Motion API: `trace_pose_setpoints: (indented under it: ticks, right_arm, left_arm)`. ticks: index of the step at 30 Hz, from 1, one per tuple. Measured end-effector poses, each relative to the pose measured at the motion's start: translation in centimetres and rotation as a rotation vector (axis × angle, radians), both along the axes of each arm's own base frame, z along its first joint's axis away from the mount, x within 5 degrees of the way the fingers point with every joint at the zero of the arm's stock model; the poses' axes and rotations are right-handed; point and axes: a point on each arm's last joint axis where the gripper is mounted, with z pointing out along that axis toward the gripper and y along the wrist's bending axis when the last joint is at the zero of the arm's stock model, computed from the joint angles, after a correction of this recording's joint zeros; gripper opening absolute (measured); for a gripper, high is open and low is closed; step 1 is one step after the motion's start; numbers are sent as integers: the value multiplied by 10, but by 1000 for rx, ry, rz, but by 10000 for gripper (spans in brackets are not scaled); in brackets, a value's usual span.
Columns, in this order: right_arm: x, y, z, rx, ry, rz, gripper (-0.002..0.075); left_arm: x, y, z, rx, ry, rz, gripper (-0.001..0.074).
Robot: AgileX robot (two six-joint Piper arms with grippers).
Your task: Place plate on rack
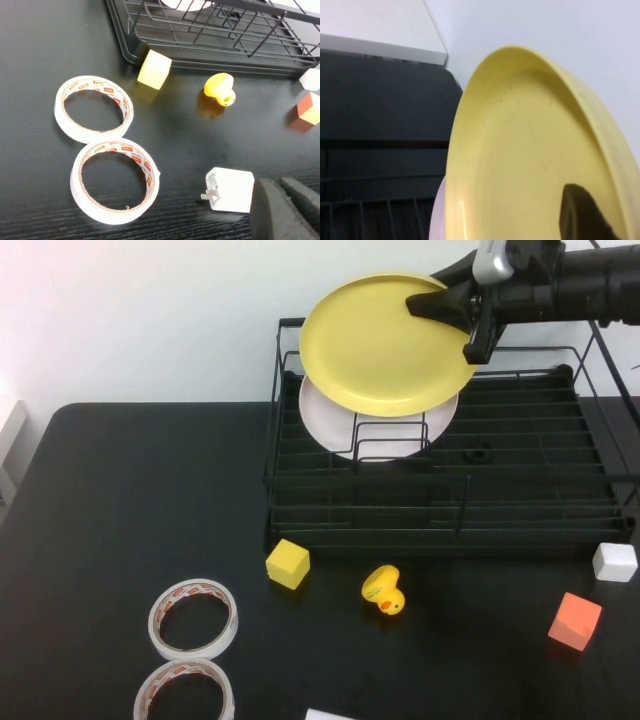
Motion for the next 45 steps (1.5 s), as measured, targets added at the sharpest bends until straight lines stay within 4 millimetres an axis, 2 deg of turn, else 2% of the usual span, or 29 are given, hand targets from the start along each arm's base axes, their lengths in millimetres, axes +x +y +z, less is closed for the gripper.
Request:
trace_pose_setpoints:
  ticks: [19, 21, 26, 30, 32, 34, 36, 38, 40, 45]
  right_arm:
    - [-1, 1, -8, -27, 25, 31, 133]
    - [-1, 1, -8, -26, 26, 27, 162]
    - [0, 1, -8, -28, 23, 17, 345]
    - [1, 0, -6, -11, 43, -9, 381]
    - [-1, -1, 2, 16, 74, -40, 362]
    - [-6, -2, 20, 66, 114, -78, 300]
    - [-17, -4, 45, 110, 139, -101, 195]
    - [-33, -6, 75, 140, 158, -106, 86]
    - [-53, -7, 102, 154, 180, -93, 43]
    - [-114, -12, 159, 107, 221, -13, 12]
  left_arm:
    - [0, 0, 0, -1, 1, 1, 0]
    - [0, 0, 0, -6, 3, -1, 0]
    - [-1, -1, 0, -23, 10, -6, 0]
    - [-1, -2, 0, -27, 12, -8, 0]
    - [-1, -2, 0, -28, 15, -9, 0]
    - [-1, -2, 0, -25, 19, -10, 0]
    - [-2, -2, -1, -19, 30, -12, 0]
    - [-2, -2, -2, -14, 41, -15, 0]
    - [-2, -2, -3, -12, 46, -16, 0]
    - [-3, -2, -3, -10, 48, -16, 0]
